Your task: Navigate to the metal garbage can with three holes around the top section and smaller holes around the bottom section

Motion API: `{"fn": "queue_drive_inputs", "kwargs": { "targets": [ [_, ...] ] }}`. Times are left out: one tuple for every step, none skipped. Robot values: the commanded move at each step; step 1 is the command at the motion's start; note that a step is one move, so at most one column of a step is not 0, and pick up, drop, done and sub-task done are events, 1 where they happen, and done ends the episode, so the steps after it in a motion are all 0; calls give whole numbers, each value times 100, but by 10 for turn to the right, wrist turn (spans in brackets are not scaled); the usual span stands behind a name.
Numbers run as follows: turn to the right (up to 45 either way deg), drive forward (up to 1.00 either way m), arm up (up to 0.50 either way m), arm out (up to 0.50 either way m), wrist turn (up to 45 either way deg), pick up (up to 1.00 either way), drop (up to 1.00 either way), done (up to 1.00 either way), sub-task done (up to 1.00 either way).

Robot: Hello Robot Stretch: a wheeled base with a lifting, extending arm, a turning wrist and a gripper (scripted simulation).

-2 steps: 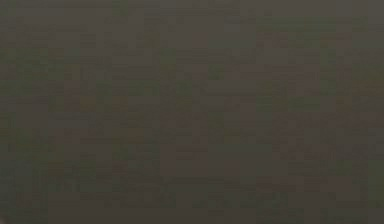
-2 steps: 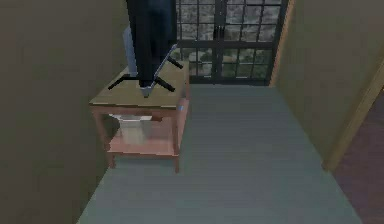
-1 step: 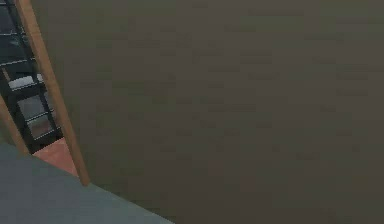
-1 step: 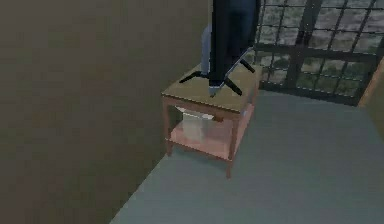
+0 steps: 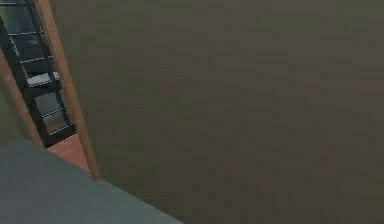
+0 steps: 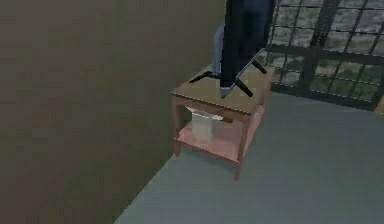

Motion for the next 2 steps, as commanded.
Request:
{"fn": "queue_drive_inputs", "kwargs": {
  "targets": [
    [0,45,0,0,0,0,0,0,0],
    [-450,0,0,0,0,0,0,0,0]
  ]
}}
